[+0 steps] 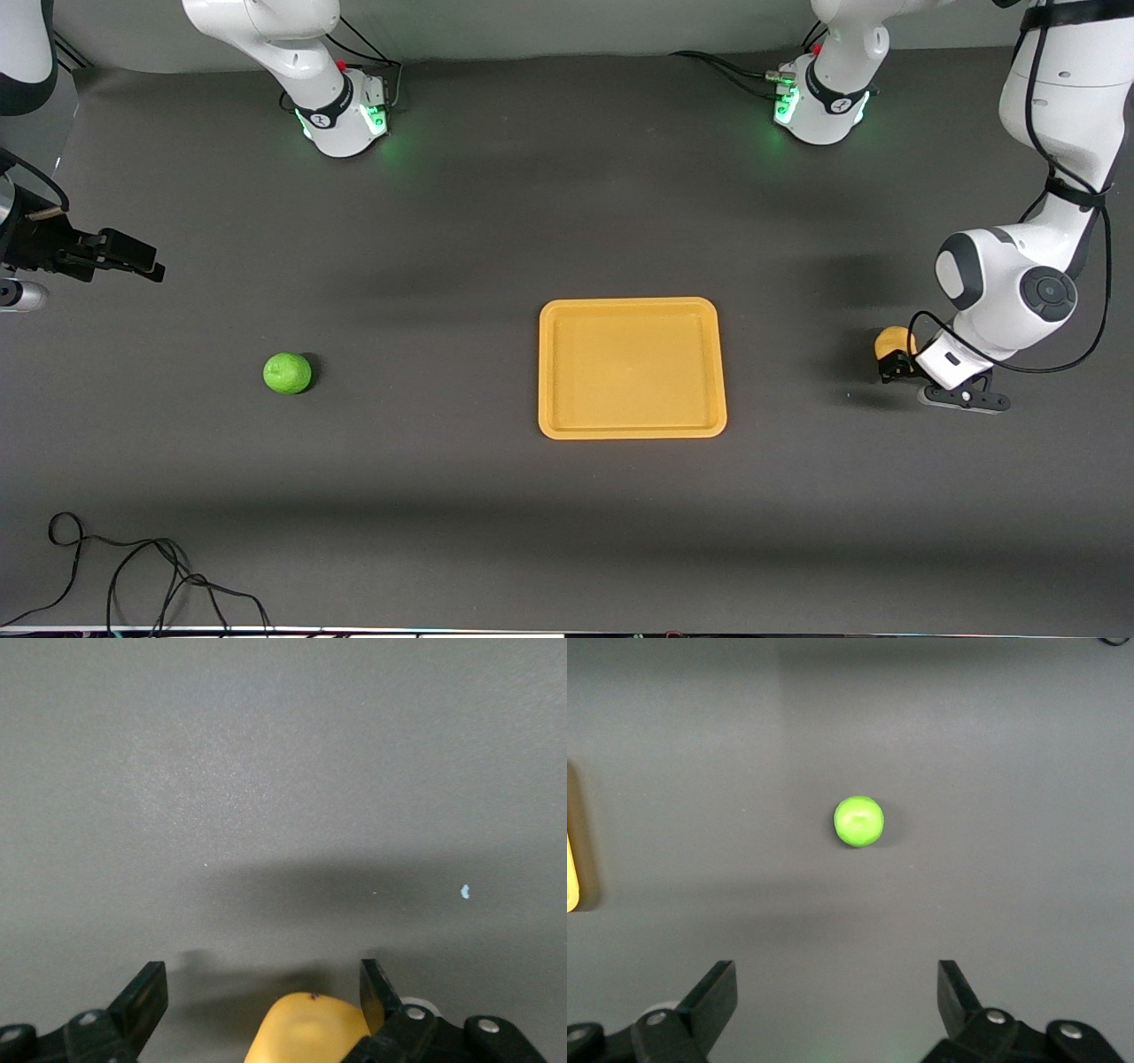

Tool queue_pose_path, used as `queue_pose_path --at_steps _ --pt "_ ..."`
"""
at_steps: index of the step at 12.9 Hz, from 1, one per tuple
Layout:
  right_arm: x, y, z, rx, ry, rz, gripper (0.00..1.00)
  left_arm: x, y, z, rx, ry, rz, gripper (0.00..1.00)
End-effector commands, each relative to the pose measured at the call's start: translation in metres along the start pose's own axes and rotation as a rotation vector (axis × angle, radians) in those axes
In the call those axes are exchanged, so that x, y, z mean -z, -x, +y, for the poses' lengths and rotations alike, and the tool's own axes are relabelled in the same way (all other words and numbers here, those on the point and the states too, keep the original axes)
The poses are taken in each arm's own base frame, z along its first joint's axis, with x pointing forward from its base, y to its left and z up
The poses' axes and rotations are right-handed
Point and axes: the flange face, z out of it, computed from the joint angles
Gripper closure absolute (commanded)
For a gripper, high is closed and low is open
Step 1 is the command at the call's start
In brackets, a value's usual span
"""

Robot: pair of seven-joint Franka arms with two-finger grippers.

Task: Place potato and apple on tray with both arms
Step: 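Reach the left gripper down to the yellow potato and grasp it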

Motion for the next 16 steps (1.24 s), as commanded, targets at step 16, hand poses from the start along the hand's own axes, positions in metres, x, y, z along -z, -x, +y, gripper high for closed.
queue_pose_path --at_steps 16 --pt "0.004 -0.002 -0.002 0.025 0.008 -0.003 0.00 0.013 0.046 0.024 -0.028 0.051 -0.022 0.35"
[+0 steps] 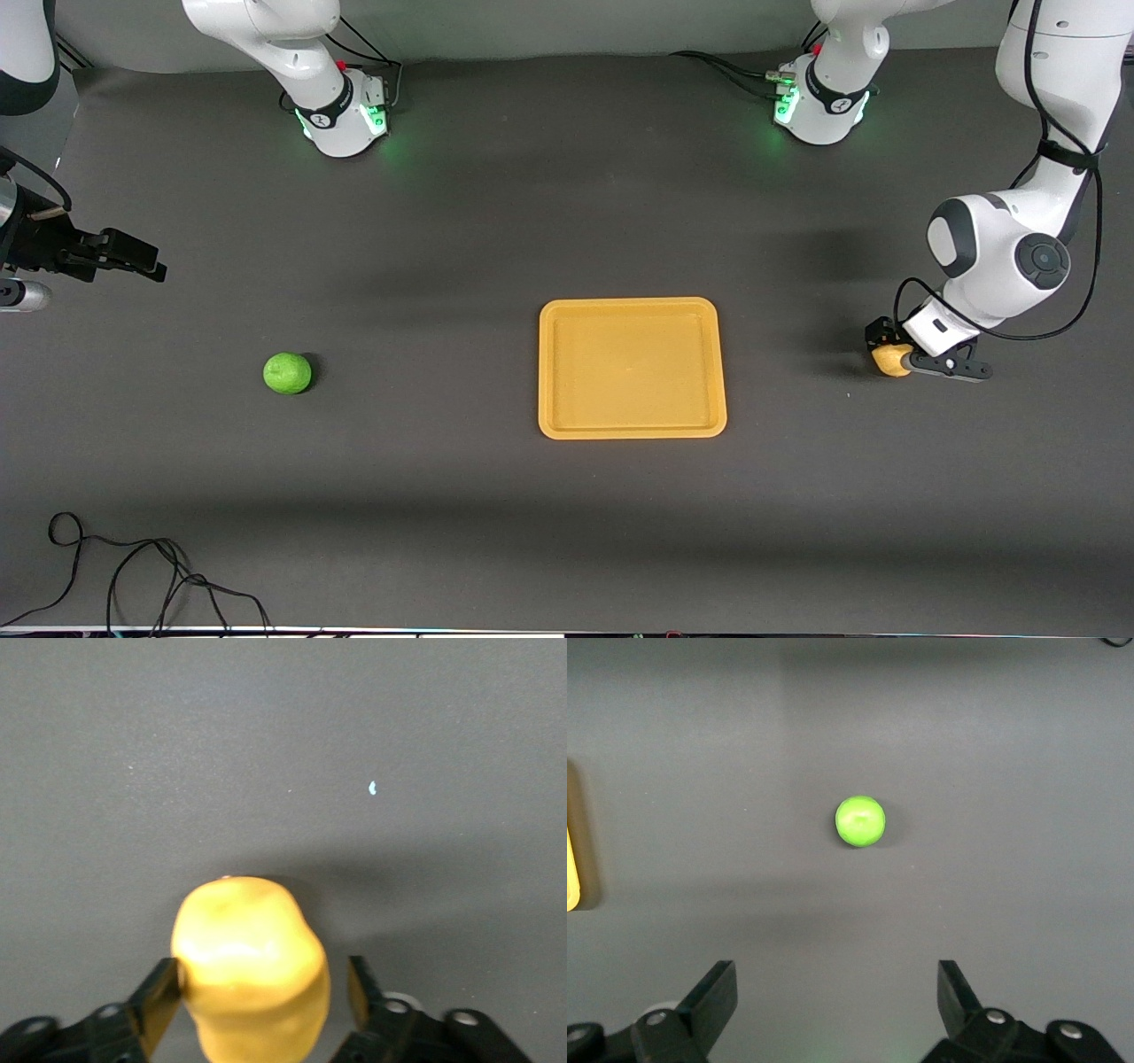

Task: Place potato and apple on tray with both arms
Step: 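Carry the potato with the left gripper over the yellow tray and lower it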

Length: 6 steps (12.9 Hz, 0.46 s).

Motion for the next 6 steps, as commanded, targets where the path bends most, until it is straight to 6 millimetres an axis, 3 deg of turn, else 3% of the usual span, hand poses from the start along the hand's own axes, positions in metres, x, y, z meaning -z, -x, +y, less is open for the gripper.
queue_pose_path --at_steps 1,3,6 --pt "0.004 -0.002 -0.001 0.021 0.008 -0.003 0.00 -0.009 0.006 -0.002 -0.013 -0.001 0.022 0.44" --pt "0.004 -0.002 0.000 0.019 0.008 -0.003 0.00 -0.013 0.005 -0.001 -0.009 -0.003 0.031 0.56" --pt "0.004 -0.002 -0.001 0.024 0.009 -0.003 0.00 -0.002 -0.002 0.012 0.031 -0.001 0.037 0.63"
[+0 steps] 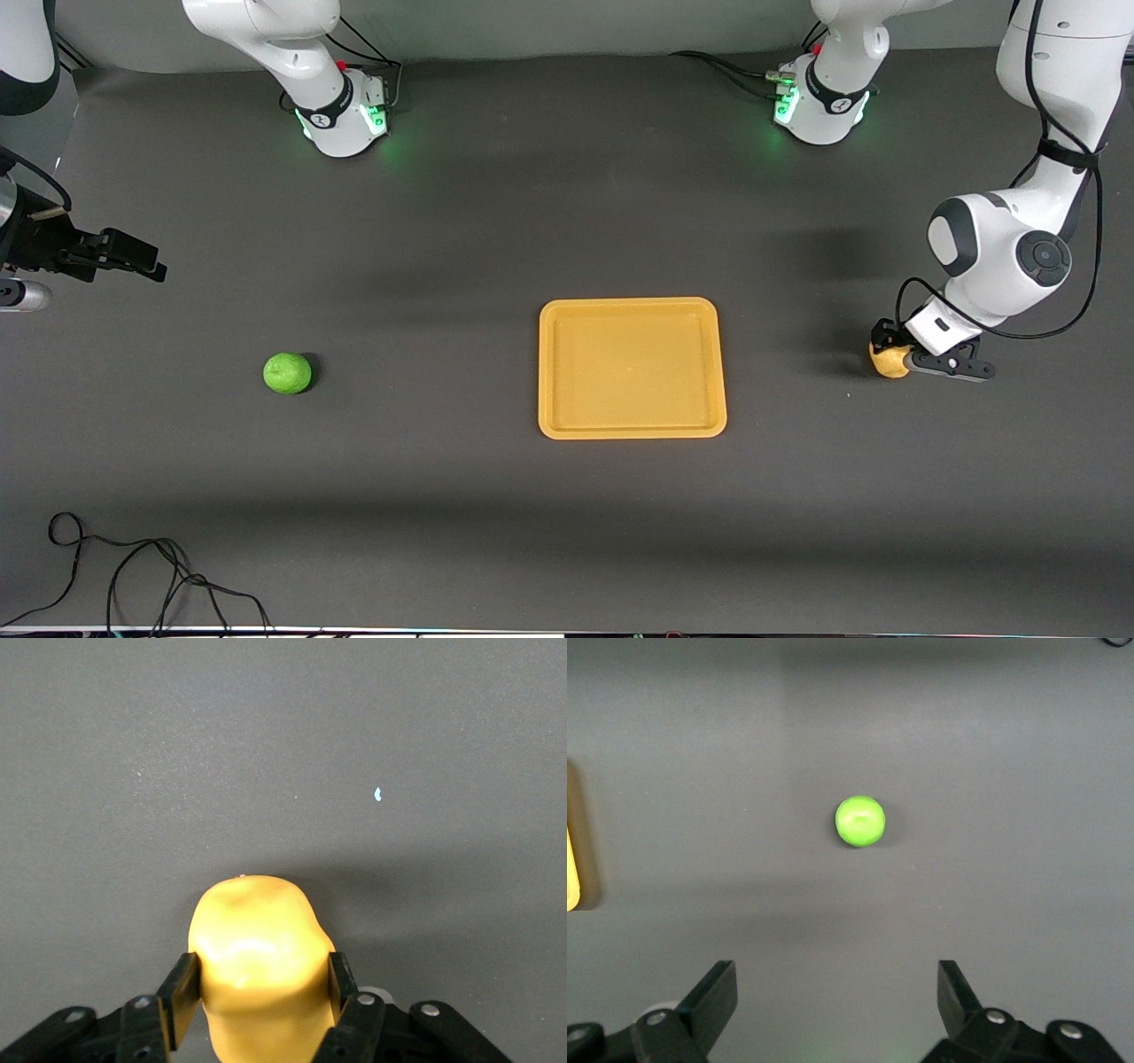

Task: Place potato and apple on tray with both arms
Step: 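Carry the potato with the left gripper over the yellow tray and lower it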

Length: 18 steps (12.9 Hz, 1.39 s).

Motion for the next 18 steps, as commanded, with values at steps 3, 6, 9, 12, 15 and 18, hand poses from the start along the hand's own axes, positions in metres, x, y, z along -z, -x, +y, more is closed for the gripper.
queue_pose_path --at_steps 3,6,9,12,15,18 --pt "0.004 -0.002 -0.001 0.020 0.008 -0.003 0.00 0.030 -0.027 0.067 0.097 0.017 0.003 0.63" --pt "0.004 -0.002 0.000 0.022 0.009 -0.003 0.00 0.066 -0.056 0.155 0.210 0.028 -0.052 0.63" --pt "0.004 -0.002 0.000 0.020 0.009 -0.003 0.00 0.084 -0.076 0.257 0.325 0.038 -0.052 0.63" --pt "0.003 -0.002 0.000 0.020 0.009 -0.004 0.00 0.065 -0.083 0.327 0.398 0.057 -0.035 0.63" --pt "0.003 -0.002 0.000 0.020 0.009 -0.004 0.00 0.014 -0.083 0.358 0.437 0.088 0.018 0.63" --pt "0.003 -0.002 0.000 0.020 0.009 -0.004 0.00 -0.025 -0.078 0.373 0.464 0.116 0.054 0.63"
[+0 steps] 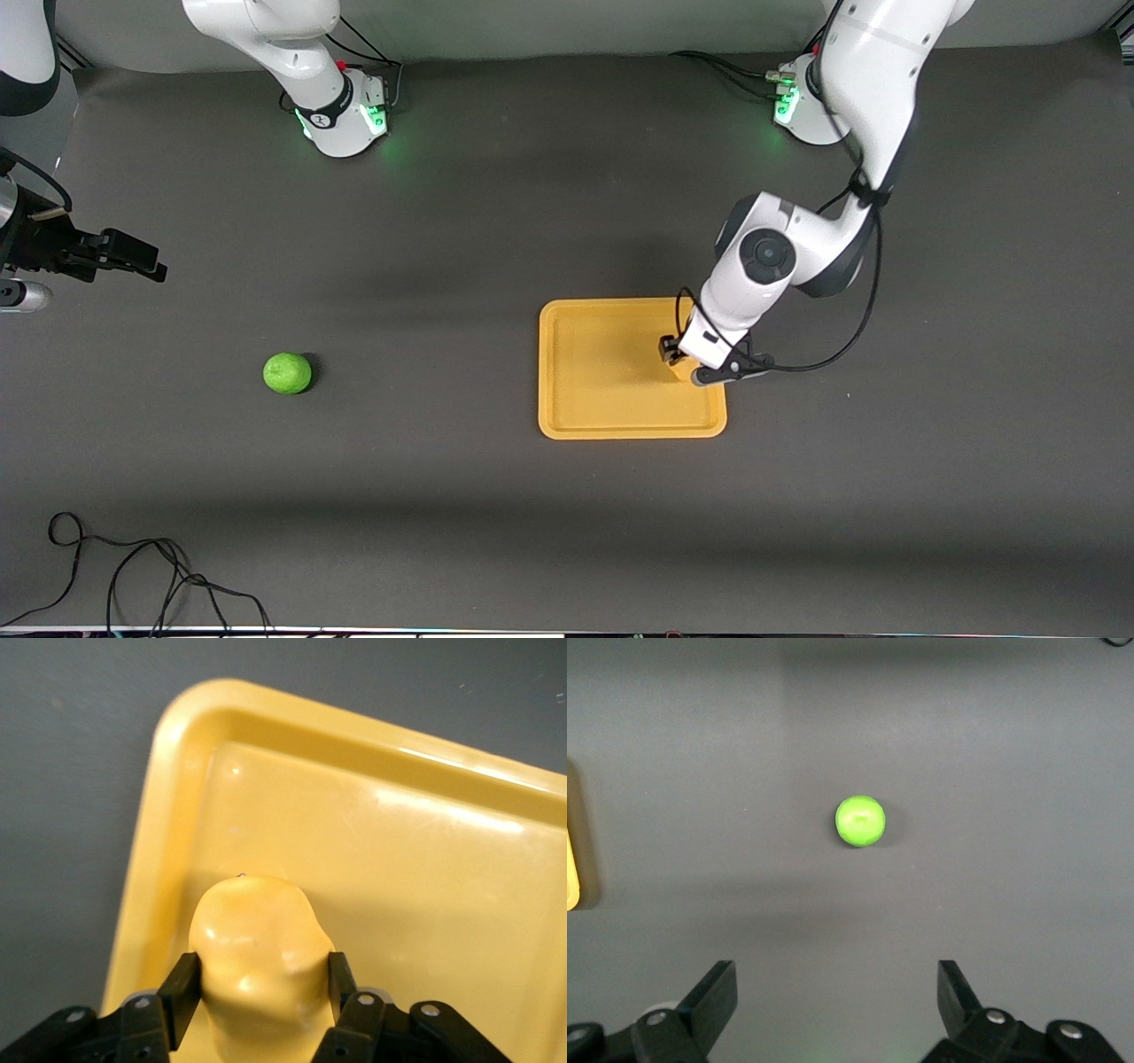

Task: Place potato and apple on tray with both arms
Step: 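Carry the potato with the left gripper over the yellow tray and lower it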

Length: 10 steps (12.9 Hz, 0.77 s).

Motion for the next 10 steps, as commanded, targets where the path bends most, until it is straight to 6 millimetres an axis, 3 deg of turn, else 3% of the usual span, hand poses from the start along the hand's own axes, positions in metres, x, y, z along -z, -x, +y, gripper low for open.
queue_pose_path --at_steps 1,4,5,6,7,9,10 --pt "0.004 -0.002 0.000 0.020 0.009 -0.002 0.00 -0.024 0.006 0.016 0.032 0.024 0.034 0.63" --pt "0.004 -0.002 0.001 0.018 0.009 -0.002 0.00 -0.028 0.005 0.012 0.026 0.015 0.037 0.59" --pt "0.004 -0.002 0.001 0.018 0.009 -0.002 0.00 -0.030 0.005 0.011 0.025 0.011 0.036 0.41" --pt "0.004 -0.002 0.001 0.018 0.009 -0.002 0.00 -0.030 0.003 0.009 0.019 0.008 0.040 0.14" --pt "0.004 -0.002 0.001 0.018 0.009 -0.002 0.00 -0.031 0.002 0.008 0.001 -0.001 0.046 0.00" --pt "0.004 -0.002 0.001 0.018 0.009 -0.002 0.00 -0.024 -0.003 0.004 -0.016 -0.016 0.055 0.00" --pt "0.004 -0.002 0.001 0.018 0.009 -0.002 0.00 -0.008 -0.016 -0.005 -0.018 -0.047 0.061 0.00"
